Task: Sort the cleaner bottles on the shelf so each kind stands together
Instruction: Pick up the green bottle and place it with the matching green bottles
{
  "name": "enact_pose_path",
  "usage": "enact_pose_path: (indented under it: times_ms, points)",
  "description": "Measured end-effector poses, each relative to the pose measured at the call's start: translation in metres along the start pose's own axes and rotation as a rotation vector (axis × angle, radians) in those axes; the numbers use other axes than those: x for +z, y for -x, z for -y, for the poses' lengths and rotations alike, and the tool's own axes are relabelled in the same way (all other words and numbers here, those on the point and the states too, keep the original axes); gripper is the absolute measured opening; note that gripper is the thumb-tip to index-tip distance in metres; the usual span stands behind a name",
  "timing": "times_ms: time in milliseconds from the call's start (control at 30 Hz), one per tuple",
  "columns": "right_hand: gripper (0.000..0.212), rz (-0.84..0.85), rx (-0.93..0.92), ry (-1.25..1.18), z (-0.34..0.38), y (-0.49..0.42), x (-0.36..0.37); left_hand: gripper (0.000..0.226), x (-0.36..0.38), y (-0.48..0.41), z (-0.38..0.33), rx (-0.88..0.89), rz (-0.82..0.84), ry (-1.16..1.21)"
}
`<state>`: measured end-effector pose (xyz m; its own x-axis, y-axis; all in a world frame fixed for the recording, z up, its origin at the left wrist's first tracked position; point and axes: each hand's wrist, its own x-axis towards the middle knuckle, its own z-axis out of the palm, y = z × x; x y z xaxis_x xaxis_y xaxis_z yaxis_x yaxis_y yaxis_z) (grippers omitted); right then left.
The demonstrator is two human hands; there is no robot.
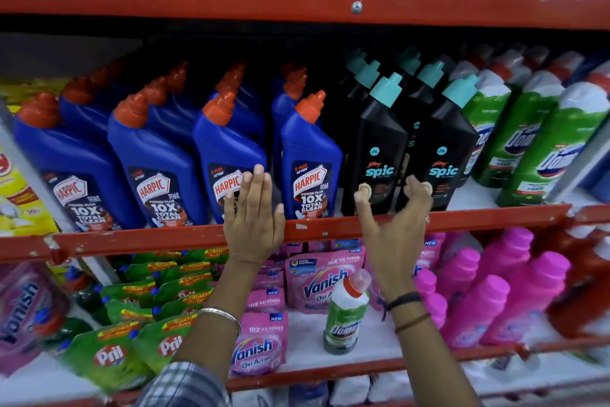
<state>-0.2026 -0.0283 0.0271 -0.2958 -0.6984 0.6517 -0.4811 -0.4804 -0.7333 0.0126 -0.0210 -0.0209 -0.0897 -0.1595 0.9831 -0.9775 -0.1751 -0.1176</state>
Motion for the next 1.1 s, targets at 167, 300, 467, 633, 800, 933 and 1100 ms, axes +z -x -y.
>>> enact_pose_path:
  times_ms: [167, 300, 467, 633, 800, 933, 1100]
  points:
    - [0.089, 0.193, 0.182, -0.024, -0.070, 0.092, -0.014, 0.063, 0.000, 0.001, 0.000, -0.011, 0.021, 0.020]
    - [0.105, 0.474, 0.344, 0.070, -0.125, 0.153, -0.019, 0.065, 0.003, 0.004, 0.000, -0.020, 0.016, 0.021]
    - [0.093, 0.511, 0.469, 0.038, -0.145, 0.186, -0.007, 0.062, 0.005, 0.006, 0.002, -0.030, 0.026, 0.023]
    - [0.076, 0.412, 0.519, -0.015, -0.140, 0.193, 0.006, 0.061, 0.005, 0.006, 0.002, -0.034, 0.033, 0.017]
    - [0.068, 0.392, 0.524, 0.051, -0.135, 0.178, 0.009, 0.064, 0.005, 0.006, 0.002, -0.037, 0.033, 0.018]
    - [0.066, 0.379, 0.490, 0.073, -0.131, 0.166, -0.003, 0.065, 0.004, 0.007, 0.001, -0.019, 0.028, 0.022]
    - [0.067, 0.280, 0.398, 0.010, -0.114, 0.131, -0.036, 0.059, 0.002, 0.006, 0.002, -0.037, 0.047, 0.016]
